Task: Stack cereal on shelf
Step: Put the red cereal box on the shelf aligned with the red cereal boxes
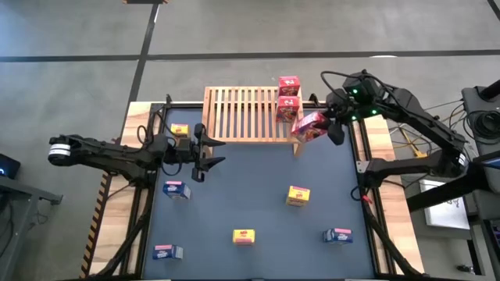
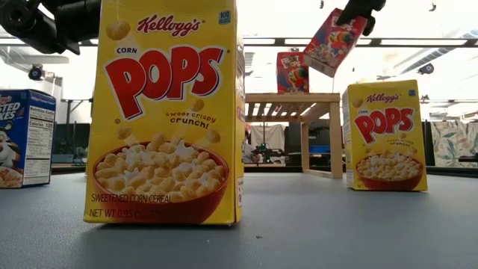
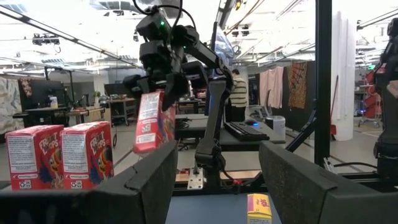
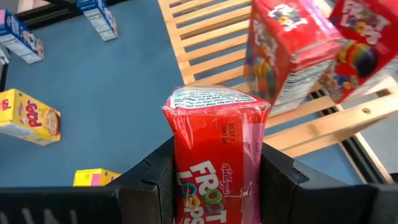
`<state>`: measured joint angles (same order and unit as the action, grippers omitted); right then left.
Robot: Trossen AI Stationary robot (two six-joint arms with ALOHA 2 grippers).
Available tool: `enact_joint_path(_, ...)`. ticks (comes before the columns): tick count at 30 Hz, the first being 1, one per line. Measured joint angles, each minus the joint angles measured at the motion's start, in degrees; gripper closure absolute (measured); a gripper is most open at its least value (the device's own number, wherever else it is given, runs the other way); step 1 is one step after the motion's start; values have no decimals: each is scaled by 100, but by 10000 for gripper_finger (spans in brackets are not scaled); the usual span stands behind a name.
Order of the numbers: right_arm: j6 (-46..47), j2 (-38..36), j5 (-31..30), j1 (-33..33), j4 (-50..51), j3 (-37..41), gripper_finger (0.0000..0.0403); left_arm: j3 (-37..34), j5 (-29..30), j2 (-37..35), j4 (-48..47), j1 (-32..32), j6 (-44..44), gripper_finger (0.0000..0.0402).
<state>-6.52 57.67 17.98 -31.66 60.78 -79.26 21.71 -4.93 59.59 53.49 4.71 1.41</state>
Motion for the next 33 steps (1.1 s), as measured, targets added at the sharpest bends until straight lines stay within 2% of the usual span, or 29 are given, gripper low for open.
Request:
enact_joint_path(13,158,367,2,258,29,-243,252,0,0,0,2,2,42,192)
enact_joint_path(17,89,643,-1,332,114,-602,252,0,0,0,2,2,42,192)
enact_joint_path(28,-1016,1801,-15,652,822,-1836,252,0,0,0,-38,2,42,192)
enact_joint_path(33,-1416,2351,-708,691,1372,-2356,252,0,2,0,-52,2,42,192)
